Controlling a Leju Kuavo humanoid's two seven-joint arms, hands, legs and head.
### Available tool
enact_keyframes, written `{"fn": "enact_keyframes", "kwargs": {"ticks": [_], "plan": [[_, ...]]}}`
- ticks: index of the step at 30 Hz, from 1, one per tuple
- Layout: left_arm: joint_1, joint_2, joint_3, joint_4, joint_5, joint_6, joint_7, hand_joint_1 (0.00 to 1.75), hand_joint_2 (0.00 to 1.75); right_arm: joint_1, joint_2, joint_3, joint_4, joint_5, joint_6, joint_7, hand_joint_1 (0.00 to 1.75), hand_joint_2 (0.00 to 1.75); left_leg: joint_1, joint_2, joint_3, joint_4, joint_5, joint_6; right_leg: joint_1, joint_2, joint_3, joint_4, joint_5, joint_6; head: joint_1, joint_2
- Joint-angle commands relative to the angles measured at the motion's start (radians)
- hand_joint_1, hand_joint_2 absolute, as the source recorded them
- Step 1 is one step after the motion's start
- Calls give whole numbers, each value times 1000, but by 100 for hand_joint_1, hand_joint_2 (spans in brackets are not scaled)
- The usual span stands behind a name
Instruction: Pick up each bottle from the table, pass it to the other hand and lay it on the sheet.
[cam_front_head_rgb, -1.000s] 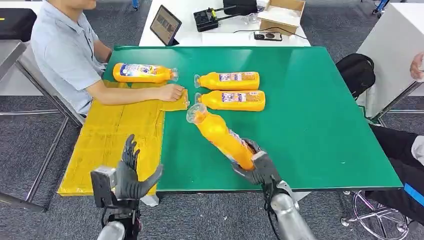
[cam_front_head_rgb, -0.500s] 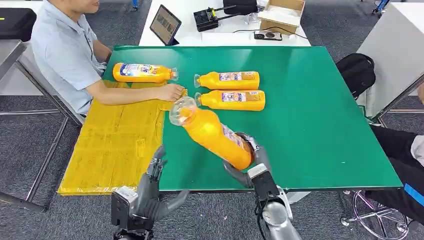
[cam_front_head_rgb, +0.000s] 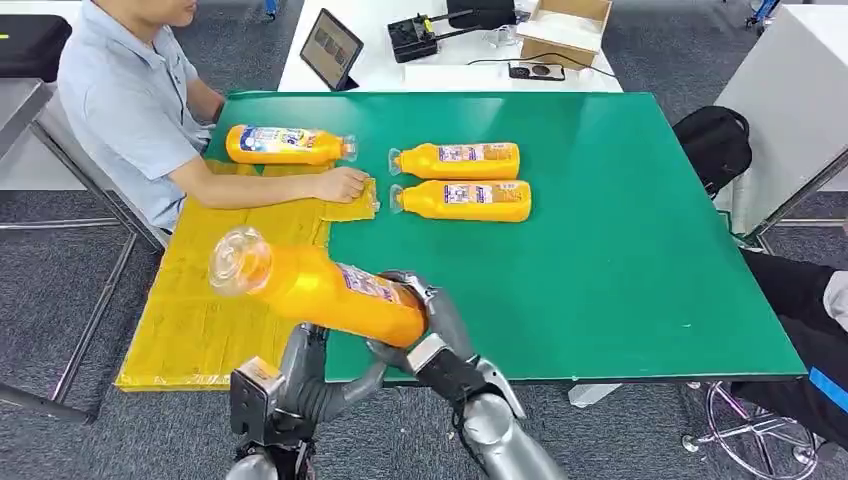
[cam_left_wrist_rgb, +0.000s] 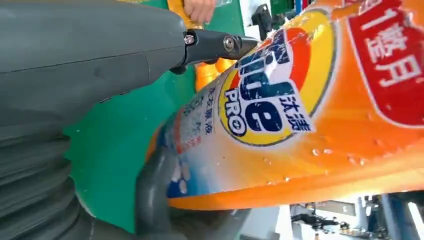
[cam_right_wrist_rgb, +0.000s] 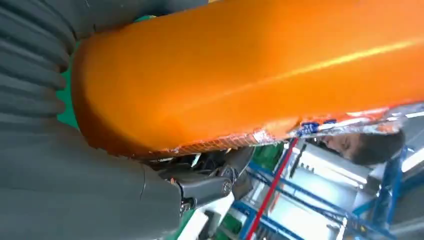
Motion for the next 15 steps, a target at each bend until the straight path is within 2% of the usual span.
{"fn": "enact_keyframes", "kwargs": {"ticks": [1,6,9,11,15], "plan": [[-38,-6,17,34,110,-51,15,0,175,-50,3,90,191,-8,-12,-20,147,175,0,2,5,-2,-1,1,1,1,5,-2,0,-3,0,0],[-31,-4,32,-18,228,-38,52,0,175,-29,-6,77,269,37,-91,-31,147,175,1,0,4,-1,0,1,1,-1,4,-2,0,-3,0,0],[-31,-1,34,-19,230,-37,53,0,175,-27,-7,76,273,38,-93,-33,147,175,1,0,7,-2,-1,2,2,-2,7,-3,0,-4,0,0],[-30,0,33,-18,230,-37,53,0,175,-29,-6,77,272,38,-92,-32,147,175,0,0,2,-1,0,1,1,-1,2,-1,0,-2,0,0],[-31,-1,39,-18,248,-28,56,0,175,-28,-9,75,283,62,-115,-14,150,175,0,0,3,-1,-1,1,1,-2,3,-1,-1,-3,0,0]]}}
